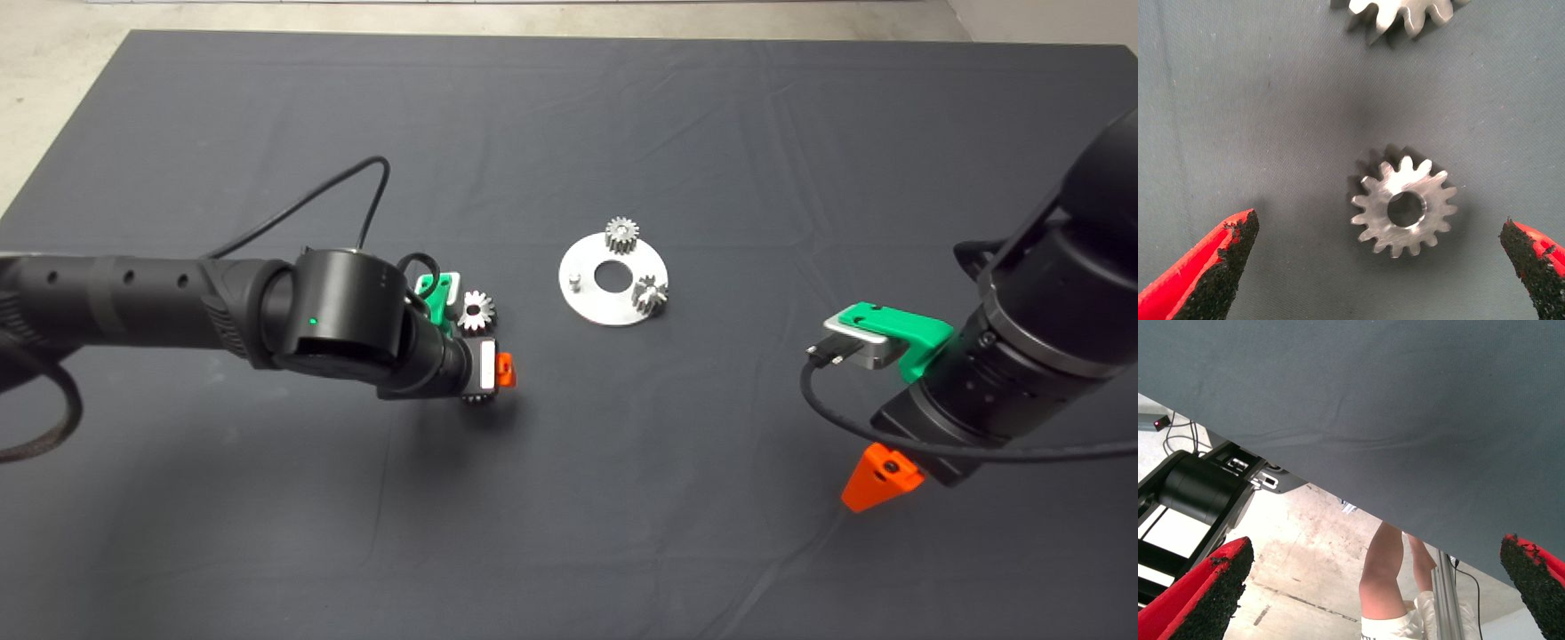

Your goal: Remove an incorrectly installed larger gear and replace it with the correct smaller gear

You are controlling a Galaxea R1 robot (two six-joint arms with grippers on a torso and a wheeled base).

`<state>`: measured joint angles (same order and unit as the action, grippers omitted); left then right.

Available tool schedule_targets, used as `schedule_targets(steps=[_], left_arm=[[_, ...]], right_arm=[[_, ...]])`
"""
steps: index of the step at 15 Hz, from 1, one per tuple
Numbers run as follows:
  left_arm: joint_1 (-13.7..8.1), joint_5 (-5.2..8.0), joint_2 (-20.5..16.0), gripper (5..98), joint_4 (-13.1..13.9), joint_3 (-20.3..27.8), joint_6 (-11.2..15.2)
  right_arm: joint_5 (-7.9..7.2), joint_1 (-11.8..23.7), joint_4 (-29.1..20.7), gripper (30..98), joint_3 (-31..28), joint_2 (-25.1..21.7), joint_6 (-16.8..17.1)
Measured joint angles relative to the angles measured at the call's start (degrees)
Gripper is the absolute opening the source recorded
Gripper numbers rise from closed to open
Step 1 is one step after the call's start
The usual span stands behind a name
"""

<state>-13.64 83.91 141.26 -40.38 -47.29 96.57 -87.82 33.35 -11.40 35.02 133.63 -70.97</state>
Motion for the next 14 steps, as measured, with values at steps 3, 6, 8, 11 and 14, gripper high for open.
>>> schedule_targets(steps=[3,6,8,11,14], left_arm=[[0.79,0.02,0.02,93.0,-1.80,-0.01,-0.02],[1.71,0.02,0.00,93.0,-2.17,-0.31,-0.02],[1.77,0.05,0.22,93.0,-2.78,-1.05,-0.02],[2.99,0.02,0.66,93.0,-4.46,-2.10,-0.27],[3.01,0.29,1.16,93.0,-4.74,-2.10,-0.22]], right_arm=[[0.09,0.00,0.00,97.7,-0.09,0.00,0.00],[0.04,0.00,0.00,97.7,-0.35,0.00,0.00],[0.06,-0.01,0.00,97.7,-0.38,0.00,0.00],[-0.04,-0.01,0.00,97.7,-0.46,-0.06,0.00],[0.06,0.00,0.00,97.7,-0.49,0.00,0.00]])
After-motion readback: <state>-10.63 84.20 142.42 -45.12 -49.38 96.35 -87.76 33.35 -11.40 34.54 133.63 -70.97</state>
